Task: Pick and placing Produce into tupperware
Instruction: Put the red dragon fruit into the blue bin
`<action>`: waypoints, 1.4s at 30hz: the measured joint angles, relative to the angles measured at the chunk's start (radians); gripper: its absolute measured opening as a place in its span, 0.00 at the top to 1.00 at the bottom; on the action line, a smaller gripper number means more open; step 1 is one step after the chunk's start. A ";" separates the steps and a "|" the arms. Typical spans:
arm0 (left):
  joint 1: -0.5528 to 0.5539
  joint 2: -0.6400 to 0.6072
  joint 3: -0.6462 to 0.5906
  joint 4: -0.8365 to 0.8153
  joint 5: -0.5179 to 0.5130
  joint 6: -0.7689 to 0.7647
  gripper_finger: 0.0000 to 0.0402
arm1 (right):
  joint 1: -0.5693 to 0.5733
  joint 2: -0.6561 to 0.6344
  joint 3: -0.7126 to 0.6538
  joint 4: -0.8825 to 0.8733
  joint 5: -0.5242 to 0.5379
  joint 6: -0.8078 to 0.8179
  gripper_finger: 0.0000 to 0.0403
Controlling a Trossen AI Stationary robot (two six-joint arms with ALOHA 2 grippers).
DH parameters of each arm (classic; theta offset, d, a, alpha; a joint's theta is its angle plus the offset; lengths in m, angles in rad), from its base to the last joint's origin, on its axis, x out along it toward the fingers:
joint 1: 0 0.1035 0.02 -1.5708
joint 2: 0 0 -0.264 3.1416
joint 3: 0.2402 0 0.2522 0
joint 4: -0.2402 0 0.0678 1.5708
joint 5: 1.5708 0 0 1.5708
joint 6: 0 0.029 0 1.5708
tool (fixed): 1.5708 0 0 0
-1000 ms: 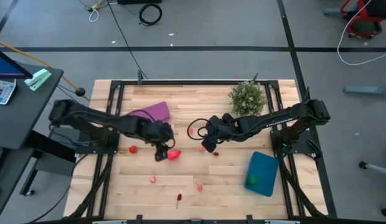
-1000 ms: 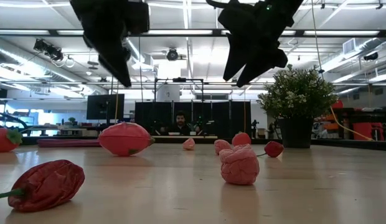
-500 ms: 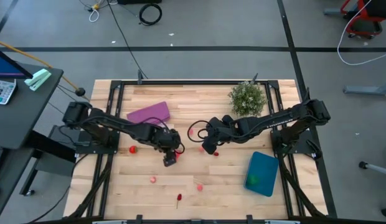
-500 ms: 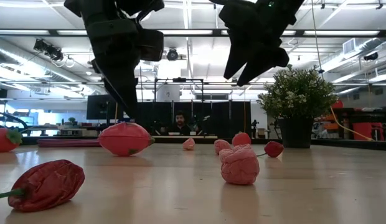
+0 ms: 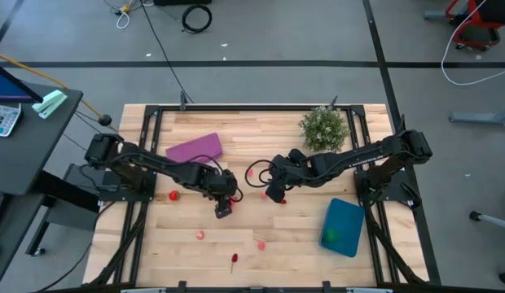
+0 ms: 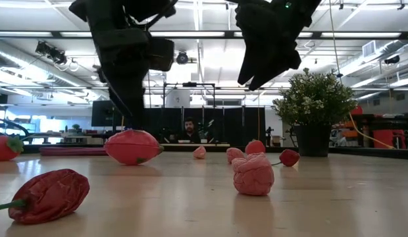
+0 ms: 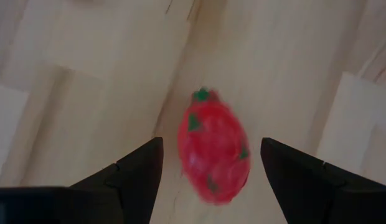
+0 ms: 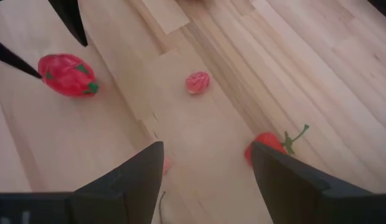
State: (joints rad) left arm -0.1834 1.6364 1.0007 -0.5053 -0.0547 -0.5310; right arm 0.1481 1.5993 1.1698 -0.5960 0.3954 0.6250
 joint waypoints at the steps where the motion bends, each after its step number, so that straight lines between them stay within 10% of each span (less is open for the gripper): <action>1: 0.000 0.010 0.000 0.008 0.001 -0.001 0.31 | -0.002 0.000 0.000 0.002 0.000 0.000 0.38; 22: 0.000 0.146 -0.001 0.029 -0.004 -0.031 0.37 | -0.094 -0.033 0.000 0.021 -0.001 -0.133 0.38; 33: -0.006 0.140 0.017 0.048 0.005 -0.073 0.41 | 0.000 -0.373 0.000 -0.010 0.003 -0.132 0.38; 42: -0.018 0.139 0.260 0.059 0.002 -0.015 0.43 | 0.091 -0.648 0.000 -0.048 -0.011 -0.132 0.38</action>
State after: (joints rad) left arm -0.2016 1.7758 1.2607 -0.4463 -0.0525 -0.5462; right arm 0.2386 0.9509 1.1698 -0.6443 0.3843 0.4932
